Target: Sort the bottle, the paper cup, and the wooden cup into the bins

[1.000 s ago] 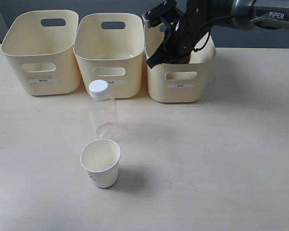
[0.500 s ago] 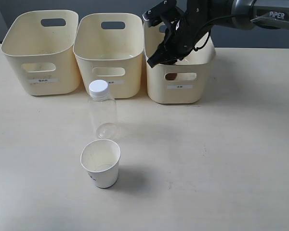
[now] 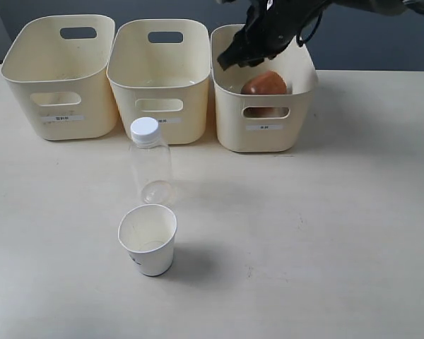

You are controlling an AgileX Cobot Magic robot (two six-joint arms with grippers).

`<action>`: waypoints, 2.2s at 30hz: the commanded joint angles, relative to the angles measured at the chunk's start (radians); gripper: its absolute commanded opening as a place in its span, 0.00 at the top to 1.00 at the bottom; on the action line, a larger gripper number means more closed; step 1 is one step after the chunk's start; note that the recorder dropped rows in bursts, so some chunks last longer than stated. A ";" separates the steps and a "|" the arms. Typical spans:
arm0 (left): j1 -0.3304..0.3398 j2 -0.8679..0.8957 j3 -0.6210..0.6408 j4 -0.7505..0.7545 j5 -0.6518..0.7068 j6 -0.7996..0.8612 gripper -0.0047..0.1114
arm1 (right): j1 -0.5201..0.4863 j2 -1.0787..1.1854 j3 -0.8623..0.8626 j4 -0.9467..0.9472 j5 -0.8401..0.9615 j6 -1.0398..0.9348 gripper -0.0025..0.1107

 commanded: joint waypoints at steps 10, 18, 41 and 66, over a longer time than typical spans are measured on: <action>-0.003 -0.005 -0.004 0.001 -0.007 -0.001 0.96 | 0.115 -0.176 -0.005 0.357 0.567 -0.360 0.66; -0.003 -0.005 -0.004 0.001 -0.007 -0.001 0.96 | 0.425 -0.157 -0.005 0.394 0.567 -0.357 0.49; -0.003 -0.005 -0.004 0.001 -0.007 -0.001 0.96 | 0.566 0.083 -0.005 0.168 0.567 -0.206 0.50; -0.003 -0.005 -0.004 0.001 -0.007 -0.001 0.96 | 0.564 -0.083 -0.005 0.113 0.567 -0.263 0.97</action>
